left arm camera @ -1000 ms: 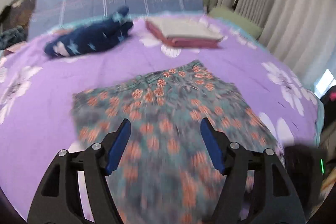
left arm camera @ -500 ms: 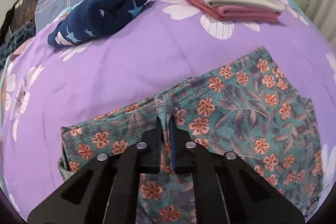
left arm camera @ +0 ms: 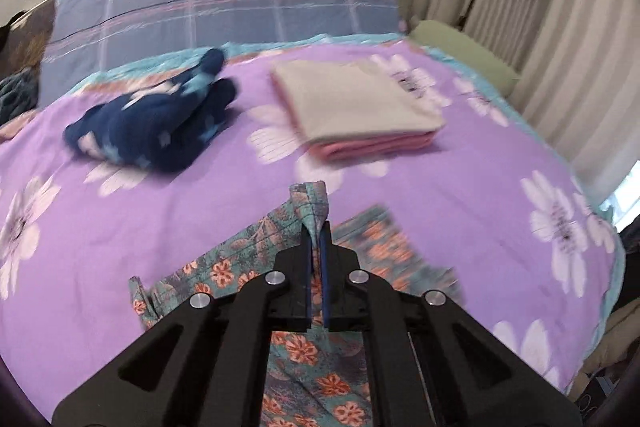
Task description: Fold small clothes
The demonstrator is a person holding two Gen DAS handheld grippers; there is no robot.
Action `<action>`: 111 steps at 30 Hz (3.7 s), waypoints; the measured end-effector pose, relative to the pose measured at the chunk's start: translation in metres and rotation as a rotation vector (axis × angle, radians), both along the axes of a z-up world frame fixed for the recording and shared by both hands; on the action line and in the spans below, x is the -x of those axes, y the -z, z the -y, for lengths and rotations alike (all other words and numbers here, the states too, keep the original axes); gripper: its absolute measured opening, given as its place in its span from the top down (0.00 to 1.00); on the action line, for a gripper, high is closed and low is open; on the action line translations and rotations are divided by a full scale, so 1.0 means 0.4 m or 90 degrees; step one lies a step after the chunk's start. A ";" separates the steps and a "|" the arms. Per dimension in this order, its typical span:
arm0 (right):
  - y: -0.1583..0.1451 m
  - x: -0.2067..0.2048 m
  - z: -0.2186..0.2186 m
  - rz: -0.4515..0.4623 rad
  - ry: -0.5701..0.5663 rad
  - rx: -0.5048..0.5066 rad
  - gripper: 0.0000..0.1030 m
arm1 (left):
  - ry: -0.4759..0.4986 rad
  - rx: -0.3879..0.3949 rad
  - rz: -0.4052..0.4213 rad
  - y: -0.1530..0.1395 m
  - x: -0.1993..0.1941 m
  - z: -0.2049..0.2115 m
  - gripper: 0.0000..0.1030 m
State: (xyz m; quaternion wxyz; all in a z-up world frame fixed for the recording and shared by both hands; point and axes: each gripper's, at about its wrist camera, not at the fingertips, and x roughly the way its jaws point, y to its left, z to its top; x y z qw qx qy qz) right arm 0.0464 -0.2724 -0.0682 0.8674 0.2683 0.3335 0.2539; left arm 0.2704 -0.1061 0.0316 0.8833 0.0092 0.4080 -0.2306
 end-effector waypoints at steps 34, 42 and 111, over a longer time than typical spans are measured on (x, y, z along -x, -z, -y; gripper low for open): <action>0.063 0.108 0.198 -0.091 0.125 -0.008 0.85 | 0.074 -0.088 0.154 0.058 0.219 0.125 0.15; 0.037 0.130 0.165 -0.064 0.119 0.066 0.77 | 0.012 -0.053 0.131 0.109 0.472 -0.107 0.15; -0.130 -0.106 0.110 -0.005 0.058 0.277 0.68 | -0.048 -0.086 -0.020 0.311 0.533 -0.165 0.04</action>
